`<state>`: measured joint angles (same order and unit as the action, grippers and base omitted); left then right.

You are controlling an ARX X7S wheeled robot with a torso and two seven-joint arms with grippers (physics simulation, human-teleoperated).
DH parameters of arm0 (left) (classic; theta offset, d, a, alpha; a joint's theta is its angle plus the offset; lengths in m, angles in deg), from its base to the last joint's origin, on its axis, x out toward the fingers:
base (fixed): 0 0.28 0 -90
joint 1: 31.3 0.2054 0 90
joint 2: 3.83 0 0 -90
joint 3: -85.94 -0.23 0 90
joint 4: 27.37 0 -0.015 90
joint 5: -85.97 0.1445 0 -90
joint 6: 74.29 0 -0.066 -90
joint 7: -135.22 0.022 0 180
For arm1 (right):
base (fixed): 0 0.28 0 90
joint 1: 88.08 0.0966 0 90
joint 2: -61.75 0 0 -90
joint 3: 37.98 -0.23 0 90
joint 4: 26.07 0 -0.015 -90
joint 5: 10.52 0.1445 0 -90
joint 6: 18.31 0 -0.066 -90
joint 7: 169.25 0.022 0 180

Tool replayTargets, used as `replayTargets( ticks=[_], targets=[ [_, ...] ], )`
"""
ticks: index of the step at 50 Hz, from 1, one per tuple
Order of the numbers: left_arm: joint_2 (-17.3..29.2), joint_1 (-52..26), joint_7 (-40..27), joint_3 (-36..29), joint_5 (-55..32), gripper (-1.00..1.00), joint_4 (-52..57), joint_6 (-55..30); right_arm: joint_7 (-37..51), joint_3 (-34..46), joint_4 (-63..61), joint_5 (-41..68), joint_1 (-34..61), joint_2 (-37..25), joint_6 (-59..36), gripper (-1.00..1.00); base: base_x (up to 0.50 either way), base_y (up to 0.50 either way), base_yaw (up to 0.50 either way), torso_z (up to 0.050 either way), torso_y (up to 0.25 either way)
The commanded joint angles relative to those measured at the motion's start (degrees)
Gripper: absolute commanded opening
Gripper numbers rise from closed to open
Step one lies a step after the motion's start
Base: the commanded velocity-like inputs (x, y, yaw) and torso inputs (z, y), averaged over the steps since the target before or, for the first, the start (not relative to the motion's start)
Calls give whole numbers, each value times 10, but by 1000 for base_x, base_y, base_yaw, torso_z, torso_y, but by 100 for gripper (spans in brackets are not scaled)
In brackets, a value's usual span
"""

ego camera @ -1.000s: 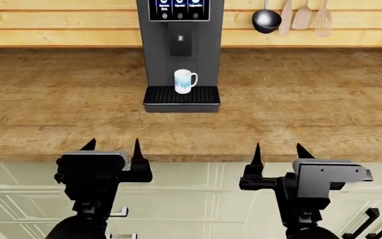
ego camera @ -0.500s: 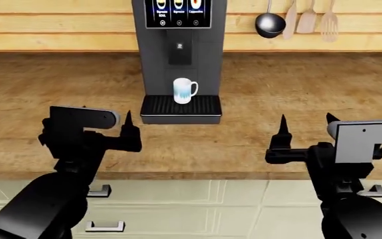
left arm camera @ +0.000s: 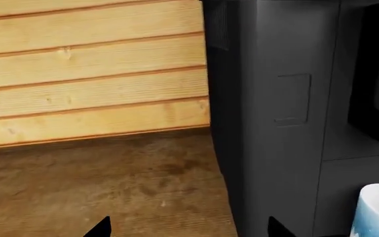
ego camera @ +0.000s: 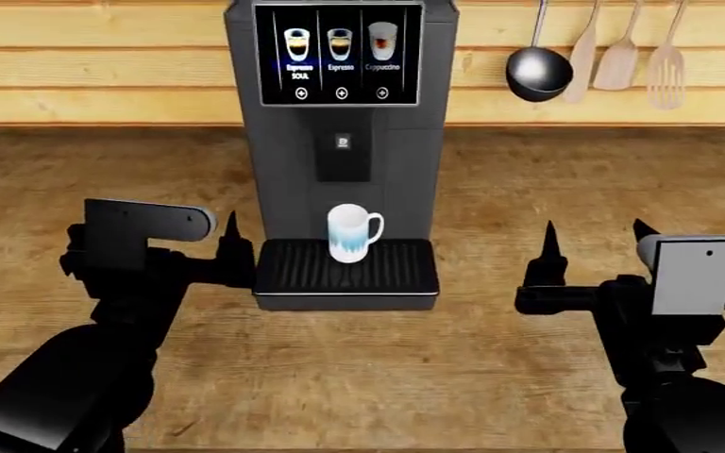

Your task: Press the button on the coffee machine to serve coffee.

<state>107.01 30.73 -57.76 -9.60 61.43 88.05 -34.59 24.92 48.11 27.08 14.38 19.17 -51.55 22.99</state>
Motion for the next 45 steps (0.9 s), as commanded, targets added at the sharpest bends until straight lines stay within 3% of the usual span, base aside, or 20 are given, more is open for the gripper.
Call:
replayTargets(
  ticks=[1, 30, 39, 45],
  targets=[
    [6, 5, -3, 2, -2, 100, 5, -3, 6, -4, -5, 1, -4, -3, -5, 100, 152, 0, 0, 0, 0],
    [11, 23, -7, 4, -6, 100, 5, 3, 7, 12, 6, 0, -4, -5, 1, 100, 153, 0, 0, 0, 0],
    [0, 12, -37, 18, -66, 100, 120, -111, 9, 7, 14, 1, -9, -1, 7, 100, 33, 0, 0, 0, 0],
    [-32, -19, -62, 44, -121, 100, 176, -183, 9, 8, 18, 2, -10, 0, 10, 100, 0, 0, 0, 0, 0]
  ],
)
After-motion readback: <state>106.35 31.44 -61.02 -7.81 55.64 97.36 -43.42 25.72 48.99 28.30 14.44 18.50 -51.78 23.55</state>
